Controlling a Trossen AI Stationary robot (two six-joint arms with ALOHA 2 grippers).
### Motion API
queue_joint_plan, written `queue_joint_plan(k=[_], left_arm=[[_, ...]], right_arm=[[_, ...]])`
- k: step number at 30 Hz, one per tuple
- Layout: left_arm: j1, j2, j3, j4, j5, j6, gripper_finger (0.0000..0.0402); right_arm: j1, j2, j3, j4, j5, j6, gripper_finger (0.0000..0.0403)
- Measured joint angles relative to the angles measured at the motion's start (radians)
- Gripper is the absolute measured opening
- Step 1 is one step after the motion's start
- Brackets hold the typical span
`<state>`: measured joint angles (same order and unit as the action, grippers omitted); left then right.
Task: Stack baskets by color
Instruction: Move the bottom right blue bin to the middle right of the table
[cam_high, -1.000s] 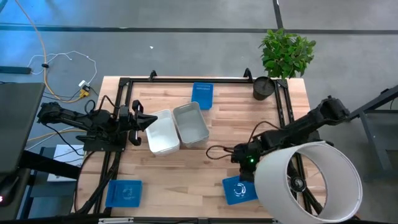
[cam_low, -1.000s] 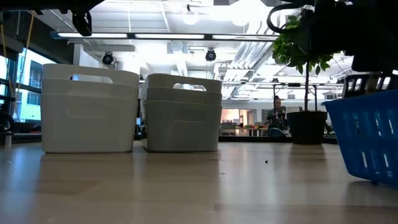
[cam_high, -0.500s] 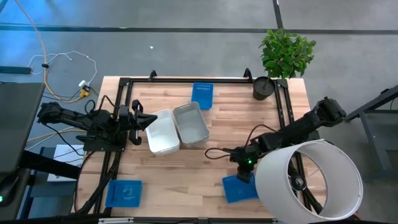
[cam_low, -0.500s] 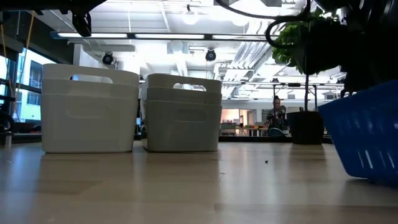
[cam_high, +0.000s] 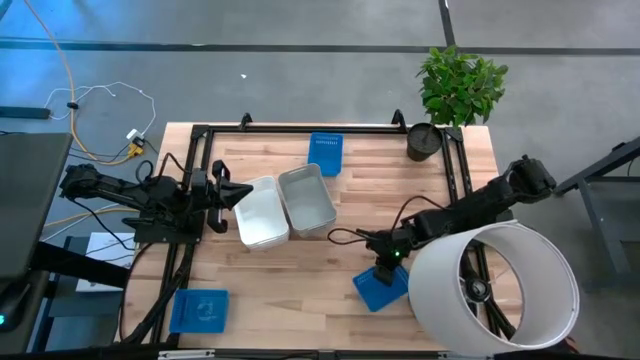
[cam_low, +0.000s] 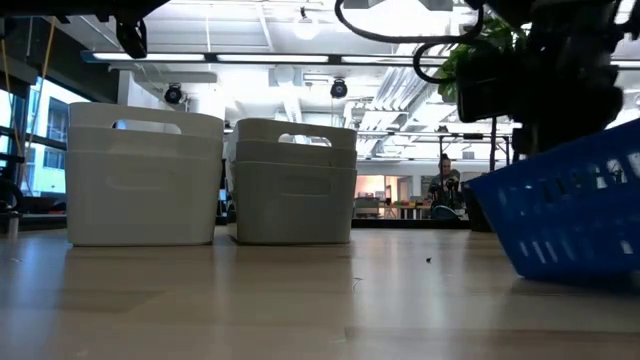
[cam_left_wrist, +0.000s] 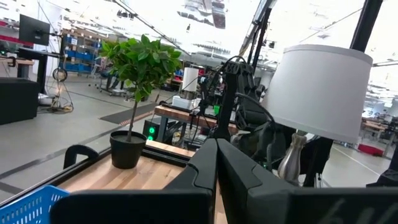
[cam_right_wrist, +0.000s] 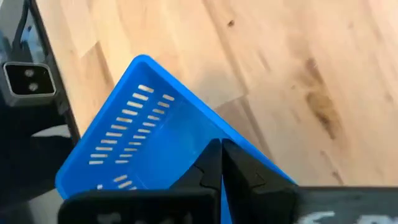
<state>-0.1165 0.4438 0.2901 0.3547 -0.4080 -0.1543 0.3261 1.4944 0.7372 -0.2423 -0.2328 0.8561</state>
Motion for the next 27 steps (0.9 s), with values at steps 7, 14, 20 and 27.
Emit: queue_joint_plan(k=[7, 14, 20, 27], left_arm=[[0.0, 0.0, 0.0, 0.017, 0.0, 0.0, 0.0], [0.0, 0.0, 0.0, 0.021, 0.001, 0.0, 0.0], [0.0, 0.0, 0.0, 0.046, -0.001, 0.0, 0.0], [0.0, 0.0, 0.0, 0.053, -0.009, 0.027, 0.0]], right_arm=[[-0.047, 0.0, 0.0, 0.0, 0.069, -0.061, 0.0], [-0.103, -0.013, 0.0, -0.013, 0.106, -0.139, 0.0], [-0.165, -0.07, 0.0, -0.112, 0.164, -0.204, 0.0], [-0.222, -0.157, 0.0, -0.33, 0.287, -0.255, 0.0]])
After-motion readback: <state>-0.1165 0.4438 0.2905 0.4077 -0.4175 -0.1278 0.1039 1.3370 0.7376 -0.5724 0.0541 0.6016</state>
